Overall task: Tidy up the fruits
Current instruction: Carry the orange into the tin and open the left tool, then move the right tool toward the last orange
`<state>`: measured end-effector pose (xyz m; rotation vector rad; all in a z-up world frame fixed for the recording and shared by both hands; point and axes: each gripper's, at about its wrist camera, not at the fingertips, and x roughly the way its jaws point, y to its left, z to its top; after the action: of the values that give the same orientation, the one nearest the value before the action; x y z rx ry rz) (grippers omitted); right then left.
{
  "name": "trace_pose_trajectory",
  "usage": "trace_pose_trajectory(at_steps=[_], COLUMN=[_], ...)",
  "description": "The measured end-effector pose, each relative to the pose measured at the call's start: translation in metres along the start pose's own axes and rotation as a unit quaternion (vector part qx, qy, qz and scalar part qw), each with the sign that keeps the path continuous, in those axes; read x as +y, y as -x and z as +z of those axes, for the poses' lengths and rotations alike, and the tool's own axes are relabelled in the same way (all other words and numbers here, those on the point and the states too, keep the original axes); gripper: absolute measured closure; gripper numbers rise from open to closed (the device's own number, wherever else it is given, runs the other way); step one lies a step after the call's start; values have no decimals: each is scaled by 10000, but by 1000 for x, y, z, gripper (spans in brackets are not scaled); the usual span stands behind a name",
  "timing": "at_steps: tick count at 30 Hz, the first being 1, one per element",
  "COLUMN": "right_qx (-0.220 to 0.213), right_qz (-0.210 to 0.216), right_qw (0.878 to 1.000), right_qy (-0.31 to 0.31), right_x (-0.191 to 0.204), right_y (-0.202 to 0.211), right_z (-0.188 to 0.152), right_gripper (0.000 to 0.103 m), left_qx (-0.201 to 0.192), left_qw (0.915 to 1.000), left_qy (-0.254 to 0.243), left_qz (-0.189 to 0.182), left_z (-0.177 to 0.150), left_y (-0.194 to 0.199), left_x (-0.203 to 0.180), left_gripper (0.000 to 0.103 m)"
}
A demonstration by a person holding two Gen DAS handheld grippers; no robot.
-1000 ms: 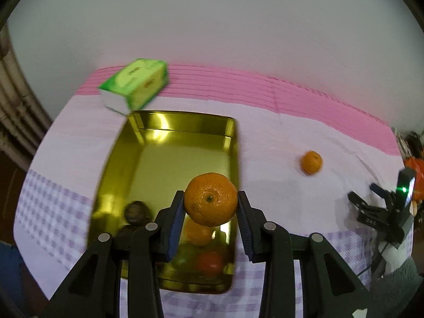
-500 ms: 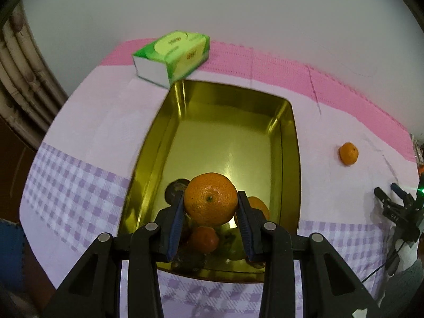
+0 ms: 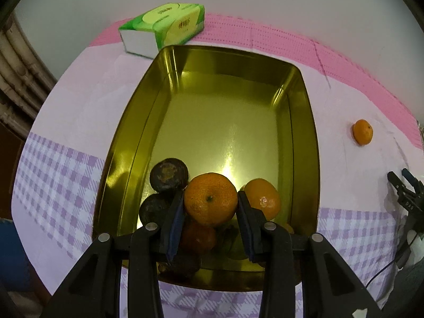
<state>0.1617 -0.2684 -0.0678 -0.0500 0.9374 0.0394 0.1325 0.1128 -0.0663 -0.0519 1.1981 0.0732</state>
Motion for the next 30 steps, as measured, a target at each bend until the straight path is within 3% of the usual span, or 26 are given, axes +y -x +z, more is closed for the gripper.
trace_pose_trajectory(at_steps=[19, 24, 26, 28, 30], right_qx=[-3, -5, -5, -5, -6], right_qz=[-2, -3, -2, -3, -3], right_qw=[10000, 10000, 10000, 10000, 10000], right_qy=[-1, 0, 1, 1, 1], right_x=[0, 1, 1, 1, 1], right_y=[0, 0, 0, 0, 0], right_z=[0, 0, 0, 0, 0], right_gripper=[0, 0, 0, 0, 0], left_qx=[156, 123, 55, -50, -128], left_qw=[9998, 9998, 9998, 9998, 9996], left_qy=[-82, -58, -79, -111, -158], left_qz=[99, 123, 173, 182, 207], left_z=[1, 1, 1, 1, 1], left_y=[-17, -15, -12, -6, -1], left_x=[-10, -7, -8, -9, -10], left_gripper=[67, 58, 42, 35, 35])
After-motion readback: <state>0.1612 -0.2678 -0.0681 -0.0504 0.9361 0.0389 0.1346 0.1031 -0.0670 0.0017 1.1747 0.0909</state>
